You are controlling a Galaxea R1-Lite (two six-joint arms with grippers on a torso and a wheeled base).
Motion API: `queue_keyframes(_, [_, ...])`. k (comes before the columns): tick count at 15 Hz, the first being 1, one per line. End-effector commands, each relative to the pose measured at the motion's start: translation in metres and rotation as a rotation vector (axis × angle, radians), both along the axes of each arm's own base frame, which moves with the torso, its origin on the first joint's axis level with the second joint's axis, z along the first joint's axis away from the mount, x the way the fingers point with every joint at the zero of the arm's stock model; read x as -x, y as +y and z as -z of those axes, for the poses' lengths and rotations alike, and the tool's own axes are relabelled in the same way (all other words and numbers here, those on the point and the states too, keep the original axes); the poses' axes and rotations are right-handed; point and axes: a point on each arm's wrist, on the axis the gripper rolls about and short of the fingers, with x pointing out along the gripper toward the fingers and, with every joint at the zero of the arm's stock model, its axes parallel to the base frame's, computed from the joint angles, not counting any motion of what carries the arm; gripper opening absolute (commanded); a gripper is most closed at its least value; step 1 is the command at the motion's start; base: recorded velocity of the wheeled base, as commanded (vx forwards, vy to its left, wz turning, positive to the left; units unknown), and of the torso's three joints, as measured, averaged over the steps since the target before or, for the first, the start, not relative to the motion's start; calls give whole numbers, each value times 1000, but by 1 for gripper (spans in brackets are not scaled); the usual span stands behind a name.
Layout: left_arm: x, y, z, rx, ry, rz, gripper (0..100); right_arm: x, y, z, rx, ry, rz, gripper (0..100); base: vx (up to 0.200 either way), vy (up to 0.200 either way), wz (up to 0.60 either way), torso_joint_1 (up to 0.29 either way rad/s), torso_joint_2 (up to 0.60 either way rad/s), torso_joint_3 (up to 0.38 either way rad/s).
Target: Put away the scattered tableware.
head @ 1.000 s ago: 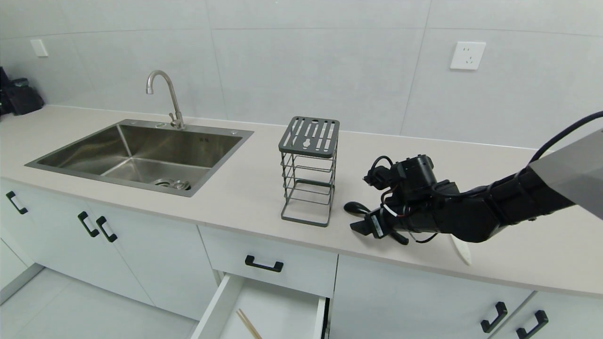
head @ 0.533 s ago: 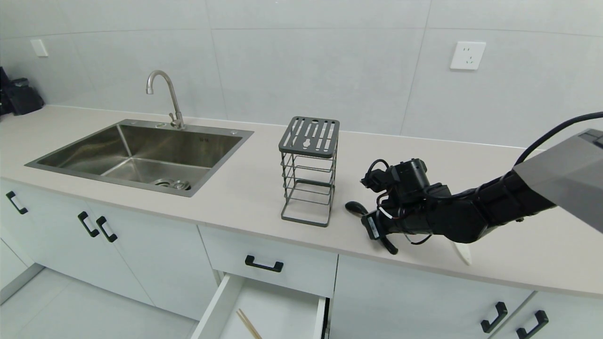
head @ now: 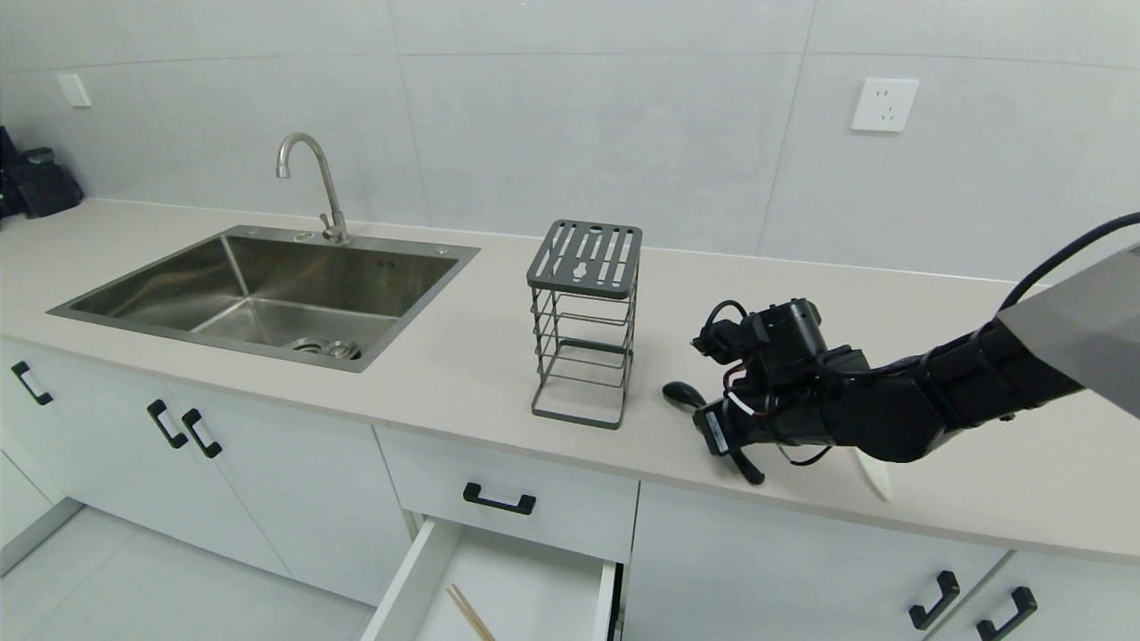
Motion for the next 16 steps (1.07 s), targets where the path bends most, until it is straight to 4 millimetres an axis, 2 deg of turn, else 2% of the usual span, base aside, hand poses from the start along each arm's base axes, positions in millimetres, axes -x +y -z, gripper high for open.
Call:
queue_keyframes(1, [0, 0, 0, -1, 1, 0, 100, 12, -8, -18, -3, -37, 6, 0, 0, 0, 0, 0, 0, 0])
queue_keyframes(4, [0, 0, 0, 1, 1, 0, 100, 22, -11, -28, -1, -55, -12, 0, 0, 0, 0, 0, 0, 0])
queue_keyframes(5, [0, 0, 0, 1, 1, 0, 100, 39, -15, -34, 23, -64, -57, 0, 0, 0, 0, 0, 0, 0])
queue_keyframes(6, [0, 0, 0, 1, 1, 0, 100, 41, -15, -34, 28, -63, -64, 0, 0, 0, 0, 0, 0, 0])
queue_keyframes(7, [0, 0, 0, -1, 1, 0, 100, 57, -18, -37, 65, -82, -124, 0, 0, 0, 0, 0, 0, 0])
queue_keyframes(8, [0, 0, 0, -1, 1, 0, 100, 64, -17, -39, 70, -106, -182, 0, 0, 0, 0, 0, 0, 0])
queue_keyframes(13, [0, 0, 0, 1, 1, 0, 100, 98, 9, -39, 49, -91, -336, 0, 0, 0, 0, 0, 0, 0])
queue_keyframes(16, [0, 0, 0, 1, 1, 0, 100, 119, 34, -38, 43, -92, -448, 0, 0, 0, 0, 0, 0, 0])
